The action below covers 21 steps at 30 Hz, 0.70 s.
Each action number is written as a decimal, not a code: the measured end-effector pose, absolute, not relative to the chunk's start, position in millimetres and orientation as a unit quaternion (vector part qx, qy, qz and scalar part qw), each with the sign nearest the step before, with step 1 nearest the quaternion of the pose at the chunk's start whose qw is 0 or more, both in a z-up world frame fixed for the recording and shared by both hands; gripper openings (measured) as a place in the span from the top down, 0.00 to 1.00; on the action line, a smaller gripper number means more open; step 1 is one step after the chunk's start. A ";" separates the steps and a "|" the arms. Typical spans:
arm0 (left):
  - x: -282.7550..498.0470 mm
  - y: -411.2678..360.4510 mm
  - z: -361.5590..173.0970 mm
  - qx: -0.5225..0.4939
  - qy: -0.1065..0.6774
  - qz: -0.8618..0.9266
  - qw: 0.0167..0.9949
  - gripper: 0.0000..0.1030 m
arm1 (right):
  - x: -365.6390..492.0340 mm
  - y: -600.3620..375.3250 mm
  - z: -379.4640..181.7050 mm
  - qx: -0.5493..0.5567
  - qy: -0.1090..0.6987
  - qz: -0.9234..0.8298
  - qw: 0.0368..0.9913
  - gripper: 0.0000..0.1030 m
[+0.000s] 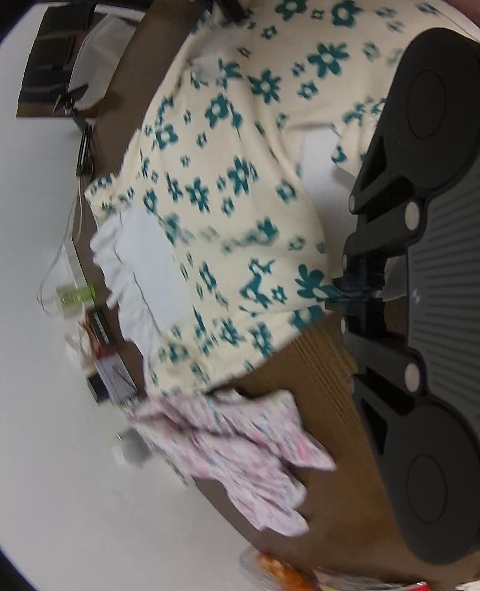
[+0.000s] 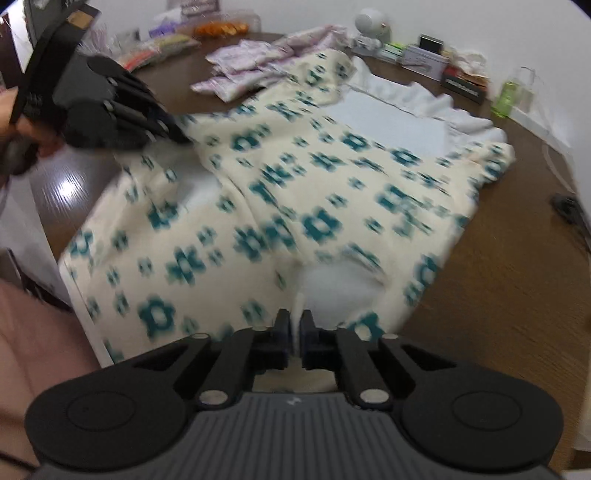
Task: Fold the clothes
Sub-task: 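Pinch the dress fabric with the right gripper and pull it flat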
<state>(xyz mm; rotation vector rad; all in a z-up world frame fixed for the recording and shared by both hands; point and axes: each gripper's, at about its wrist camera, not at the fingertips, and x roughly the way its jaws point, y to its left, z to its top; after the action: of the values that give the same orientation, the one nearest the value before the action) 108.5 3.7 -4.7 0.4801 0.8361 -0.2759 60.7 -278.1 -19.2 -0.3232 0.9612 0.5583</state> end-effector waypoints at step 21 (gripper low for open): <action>57.9 -60.7 -4.1 0.242 0.403 -0.232 0.852 0.50 | 13.8 -258.6 -12.0 -0.128 0.403 0.276 0.864 0.58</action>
<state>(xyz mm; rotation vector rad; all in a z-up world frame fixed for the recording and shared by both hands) 57.9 -60.7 -4.1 0.5088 0.8487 -0.4874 13.8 -258.6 -12.0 -0.2676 0.8440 0.5776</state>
